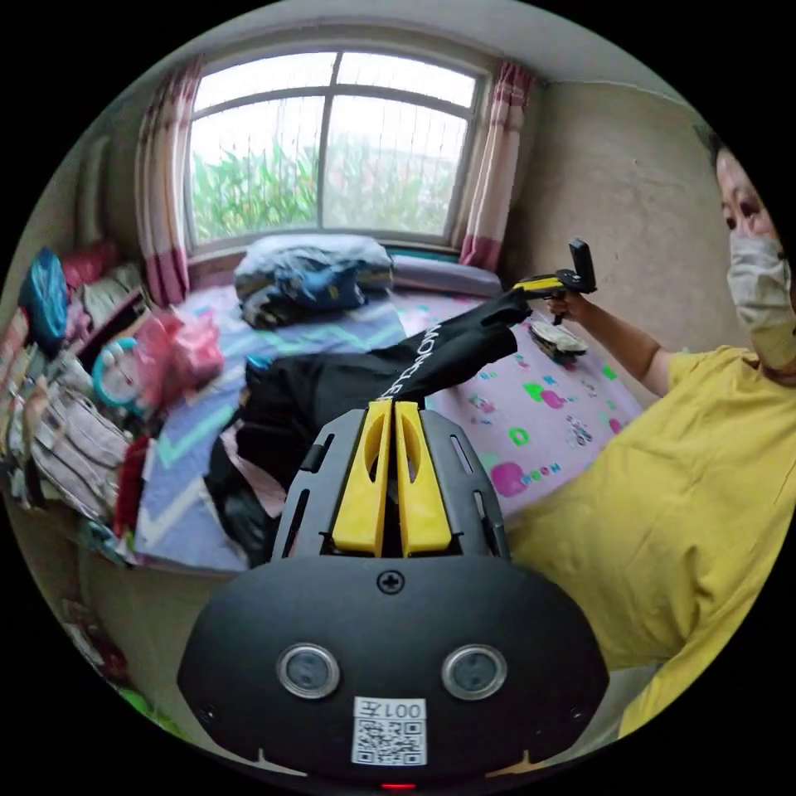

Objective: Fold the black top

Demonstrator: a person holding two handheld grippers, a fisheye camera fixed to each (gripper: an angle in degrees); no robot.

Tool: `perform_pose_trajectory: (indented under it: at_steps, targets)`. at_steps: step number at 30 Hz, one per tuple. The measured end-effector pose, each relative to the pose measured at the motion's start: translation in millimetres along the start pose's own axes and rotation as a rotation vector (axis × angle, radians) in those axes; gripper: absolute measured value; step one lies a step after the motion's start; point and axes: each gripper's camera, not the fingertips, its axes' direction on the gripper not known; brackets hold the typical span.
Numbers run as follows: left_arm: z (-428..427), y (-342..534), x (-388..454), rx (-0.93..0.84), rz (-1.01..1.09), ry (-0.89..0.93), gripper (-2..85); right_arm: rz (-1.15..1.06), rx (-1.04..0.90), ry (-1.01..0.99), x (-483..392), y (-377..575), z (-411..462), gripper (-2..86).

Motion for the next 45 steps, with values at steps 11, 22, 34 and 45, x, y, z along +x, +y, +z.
perform_pose_trajectory:
  at_steps: [11, 22, 34, 45]
  targets:
    - [65, 43, 65, -0.271, -0.175, 0.211, -1.6, 0.207, -0.320, -0.104, 12, 128, 85, 0.2]
    - [-100, -183, 107, 0.169, -0.309, -0.059, -1.5, -0.243, -0.129, 0.095, 126, -38, 9, 0.1]
    - [-223, -467, 479, 0.221, -0.007, -0.443, -1.5, -0.548, 0.167, 0.168, 226, 28, -223, 0.0]
    - [58, -498, 680, -0.229, -0.046, -0.002, -1.6, -0.367, -0.305, -0.055, 355, 312, -82, 0.2]
